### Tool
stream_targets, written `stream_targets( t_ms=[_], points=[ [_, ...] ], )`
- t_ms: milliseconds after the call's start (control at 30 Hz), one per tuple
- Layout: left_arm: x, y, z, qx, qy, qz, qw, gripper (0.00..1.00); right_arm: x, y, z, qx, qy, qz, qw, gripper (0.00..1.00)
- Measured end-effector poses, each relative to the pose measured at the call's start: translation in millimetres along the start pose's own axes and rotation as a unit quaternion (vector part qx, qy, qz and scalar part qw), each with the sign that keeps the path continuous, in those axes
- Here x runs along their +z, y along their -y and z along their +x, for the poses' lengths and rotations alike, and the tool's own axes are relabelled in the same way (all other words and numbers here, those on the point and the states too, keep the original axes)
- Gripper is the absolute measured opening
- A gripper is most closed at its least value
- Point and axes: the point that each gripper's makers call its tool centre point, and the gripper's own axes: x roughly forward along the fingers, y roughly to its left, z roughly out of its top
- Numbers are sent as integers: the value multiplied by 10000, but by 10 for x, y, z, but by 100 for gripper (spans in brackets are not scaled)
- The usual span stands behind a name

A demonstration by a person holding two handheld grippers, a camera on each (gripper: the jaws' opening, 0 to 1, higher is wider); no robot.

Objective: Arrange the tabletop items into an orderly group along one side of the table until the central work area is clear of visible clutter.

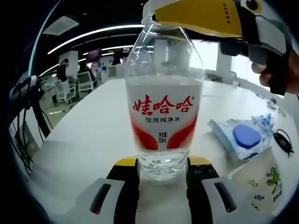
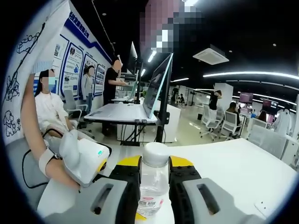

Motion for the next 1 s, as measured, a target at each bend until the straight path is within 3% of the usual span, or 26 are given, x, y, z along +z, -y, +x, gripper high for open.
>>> stream_targets(
  t_ms=[133, 267, 467, 667, 900, 1000],
  points=[
    [5, 5, 1, -4, 5, -12, 10000, 35, -17, 31, -8, -39, -42, 123, 9999, 20],
    [10, 9, -5, -28, 42, -51, 10000, 36, -1, 54, -1, -123, -23, 200, 9997, 34],
    [37, 7, -18, -59, 86, -59, 9999, 41, -6, 44, 8, -88, -42, 251, 9996, 41],
    [76, 3, -96, -106, 153, -76, 9998, 49, -13, -1, -30, -69, -70, 382, 9992, 57],
    [79, 50, -240, -301, 158, -27, 9994, 58, -75, -6, -131, -249, -127, 731, 9969, 74],
    [99, 54, -332, -421, 156, 47, 9990, 63, -50, -10, -182, -341, 34, 1092, 9934, 81]
  ],
)
